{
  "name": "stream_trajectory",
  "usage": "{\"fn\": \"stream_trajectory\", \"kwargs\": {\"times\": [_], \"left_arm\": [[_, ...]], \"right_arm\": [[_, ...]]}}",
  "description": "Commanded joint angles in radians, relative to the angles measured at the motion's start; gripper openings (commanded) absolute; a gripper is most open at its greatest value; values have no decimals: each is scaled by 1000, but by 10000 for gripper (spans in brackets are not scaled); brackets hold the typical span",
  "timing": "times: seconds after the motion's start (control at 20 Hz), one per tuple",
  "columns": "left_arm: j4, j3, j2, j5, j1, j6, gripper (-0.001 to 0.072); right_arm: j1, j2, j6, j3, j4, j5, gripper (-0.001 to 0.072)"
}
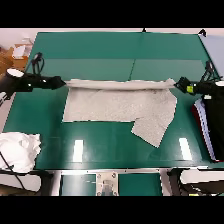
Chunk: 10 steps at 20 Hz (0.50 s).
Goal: Fold the shirts.
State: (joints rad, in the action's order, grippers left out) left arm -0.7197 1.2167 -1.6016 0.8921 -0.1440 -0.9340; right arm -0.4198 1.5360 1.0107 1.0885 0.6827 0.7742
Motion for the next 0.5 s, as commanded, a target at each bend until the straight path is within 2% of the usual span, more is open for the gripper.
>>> {"fn": "stream_trajectory", "kwargs": {"times": [0.0,0.2,0.25,0.3,0.35,0.4,0.45], "left_arm": [[-127,-13,-30,27,50,-90,23],[-219,-9,-29,68,60,-184,24],[-225,-3,-28,96,54,-200,52],[-226,10,-24,125,47,-219,224],[-225,33,-20,161,39,-241,515],[-225,64,-19,207,24,-275,558],[-225,100,-16,272,2,-308,558]], "right_arm": [[-8,2,-2,-55,39,19,13],[-7,2,-2,-56,40,26,16],[-7,2,-1,-55,40,39,82],[-9,2,3,-51,40,64,171],[-11,1,9,-43,40,100,197],[-18,-2,39,-31,42,147,197],[-34,-10,76,-21,43,193,197]]}}
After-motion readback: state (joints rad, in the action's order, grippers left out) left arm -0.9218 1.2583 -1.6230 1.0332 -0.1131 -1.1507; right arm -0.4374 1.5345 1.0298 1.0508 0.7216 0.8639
